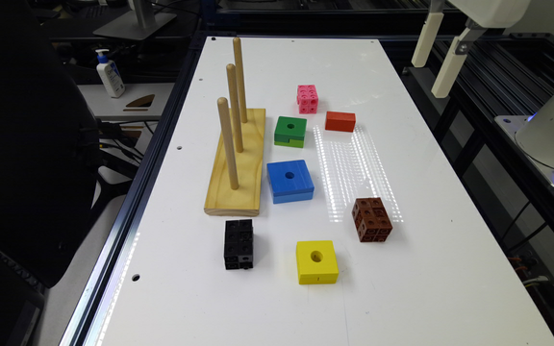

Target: Pick up pink block.

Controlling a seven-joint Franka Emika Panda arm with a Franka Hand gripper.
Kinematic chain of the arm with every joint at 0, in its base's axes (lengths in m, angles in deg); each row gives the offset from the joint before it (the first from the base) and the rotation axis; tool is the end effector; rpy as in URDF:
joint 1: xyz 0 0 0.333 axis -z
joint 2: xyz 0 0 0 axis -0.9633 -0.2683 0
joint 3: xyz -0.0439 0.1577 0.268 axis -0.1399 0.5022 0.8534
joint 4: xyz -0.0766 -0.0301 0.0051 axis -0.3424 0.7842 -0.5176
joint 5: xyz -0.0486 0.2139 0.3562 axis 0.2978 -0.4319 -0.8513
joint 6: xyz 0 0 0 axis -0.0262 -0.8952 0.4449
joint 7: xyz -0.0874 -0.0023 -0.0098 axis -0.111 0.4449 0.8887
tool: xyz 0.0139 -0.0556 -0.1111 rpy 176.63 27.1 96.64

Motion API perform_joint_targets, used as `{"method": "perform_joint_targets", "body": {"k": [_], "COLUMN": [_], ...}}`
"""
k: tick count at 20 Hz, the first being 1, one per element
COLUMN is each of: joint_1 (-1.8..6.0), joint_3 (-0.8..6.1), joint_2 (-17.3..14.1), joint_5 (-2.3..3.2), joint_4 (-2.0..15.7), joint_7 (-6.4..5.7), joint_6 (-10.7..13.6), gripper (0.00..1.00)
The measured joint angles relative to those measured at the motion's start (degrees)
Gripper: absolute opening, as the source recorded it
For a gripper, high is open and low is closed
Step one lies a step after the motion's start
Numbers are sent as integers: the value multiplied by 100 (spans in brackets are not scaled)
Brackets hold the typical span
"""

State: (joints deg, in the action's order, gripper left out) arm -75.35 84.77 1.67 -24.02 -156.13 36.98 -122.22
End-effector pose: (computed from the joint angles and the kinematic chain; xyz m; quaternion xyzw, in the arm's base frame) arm 0.3422 0.0138 0.2973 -0.9263 0.3767 -0.0012 0.0020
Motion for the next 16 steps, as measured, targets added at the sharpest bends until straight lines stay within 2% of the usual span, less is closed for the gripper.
{"method": "perform_joint_targets", "body": {"k": [8,16], "joint_1": [31,132], "joint_3": [0,0], "joint_2": [19,28], "joint_5": [0,6], "joint_4": [-6,-6], "joint_7": [0,36], "joint_6": [0,0], "gripper": [100,100]}}
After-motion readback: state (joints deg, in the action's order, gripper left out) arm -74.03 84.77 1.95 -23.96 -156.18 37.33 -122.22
